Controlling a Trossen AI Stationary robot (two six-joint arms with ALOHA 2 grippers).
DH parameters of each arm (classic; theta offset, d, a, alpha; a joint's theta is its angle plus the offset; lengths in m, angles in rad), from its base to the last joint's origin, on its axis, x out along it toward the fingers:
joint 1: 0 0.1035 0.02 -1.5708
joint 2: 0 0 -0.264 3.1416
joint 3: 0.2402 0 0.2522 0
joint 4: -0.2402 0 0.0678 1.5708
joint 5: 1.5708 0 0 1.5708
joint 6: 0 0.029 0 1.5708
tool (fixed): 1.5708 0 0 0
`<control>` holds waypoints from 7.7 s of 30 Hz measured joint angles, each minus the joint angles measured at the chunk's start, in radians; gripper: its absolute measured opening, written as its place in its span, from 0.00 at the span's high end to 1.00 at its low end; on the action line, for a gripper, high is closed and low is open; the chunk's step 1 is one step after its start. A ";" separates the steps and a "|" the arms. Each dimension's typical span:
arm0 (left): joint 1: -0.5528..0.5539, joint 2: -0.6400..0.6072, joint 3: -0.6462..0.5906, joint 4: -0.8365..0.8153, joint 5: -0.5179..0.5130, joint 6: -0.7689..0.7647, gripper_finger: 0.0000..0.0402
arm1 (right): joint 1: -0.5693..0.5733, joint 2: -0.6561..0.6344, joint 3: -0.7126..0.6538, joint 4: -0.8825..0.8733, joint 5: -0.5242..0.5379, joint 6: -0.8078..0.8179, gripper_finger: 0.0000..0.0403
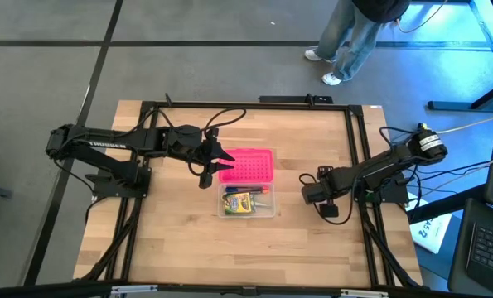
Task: Pack school essentials
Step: Put the sticky notes into the pencil case
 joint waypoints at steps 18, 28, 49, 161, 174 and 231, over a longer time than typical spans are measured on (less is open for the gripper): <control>0.000 0.000 0.000 0.000 0.000 0.000 0.75 | -0.045 0.030 0.000 0.073 -0.027 -0.011 0.02; 0.000 0.000 0.000 0.000 0.000 0.000 0.75 | -0.045 0.030 0.000 0.100 -0.020 -0.029 0.02; 0.000 0.000 0.000 0.000 0.000 0.000 0.75 | -0.047 0.022 0.006 0.190 -0.030 -0.057 0.02; -0.005 0.000 0.000 -0.001 0.000 -0.069 0.75 | -0.183 0.069 0.017 0.229 -0.117 -0.228 0.12; -0.006 0.000 0.000 -0.076 0.001 -0.085 0.75 | -0.183 0.071 0.174 0.100 -0.108 -0.048 0.12; -0.151 0.000 0.000 -0.121 0.003 -0.162 0.75 | -0.136 0.393 0.520 0.449 -0.106 -0.192 0.20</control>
